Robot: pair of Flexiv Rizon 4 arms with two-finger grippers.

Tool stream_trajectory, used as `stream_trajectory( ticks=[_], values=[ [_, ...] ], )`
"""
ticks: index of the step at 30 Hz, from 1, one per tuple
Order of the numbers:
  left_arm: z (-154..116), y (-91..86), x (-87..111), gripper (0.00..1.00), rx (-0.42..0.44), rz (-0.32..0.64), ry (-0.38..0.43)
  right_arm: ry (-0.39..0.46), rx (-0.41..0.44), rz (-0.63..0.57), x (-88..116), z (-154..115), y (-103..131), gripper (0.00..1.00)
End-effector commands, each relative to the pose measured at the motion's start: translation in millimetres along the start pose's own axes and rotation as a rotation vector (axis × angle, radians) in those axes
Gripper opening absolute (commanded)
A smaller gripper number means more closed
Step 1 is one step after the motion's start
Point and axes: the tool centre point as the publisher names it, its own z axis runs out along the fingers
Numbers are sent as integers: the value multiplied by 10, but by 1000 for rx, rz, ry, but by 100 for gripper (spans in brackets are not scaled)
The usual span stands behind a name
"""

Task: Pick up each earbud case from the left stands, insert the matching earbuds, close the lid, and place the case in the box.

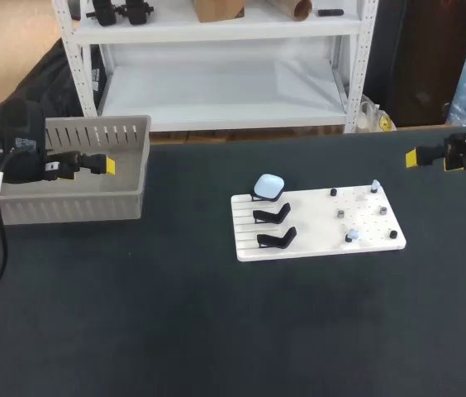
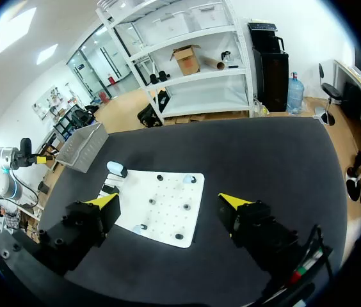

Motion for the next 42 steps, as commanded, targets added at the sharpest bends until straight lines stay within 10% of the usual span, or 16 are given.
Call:
stream_trajectory(
  ticks=[1,21,42],
  values=[
    [0,-5,-18,100,-5,0,7,0,-1,-1,-1,6,-5,100],
    [25,-74,-30,100,24,25,13,0,-1,-1,-1,6,-5,100],
    [629,-781,-505,100,361,685,68,0,-1,-1,-1,6,-5,100]
  ],
)
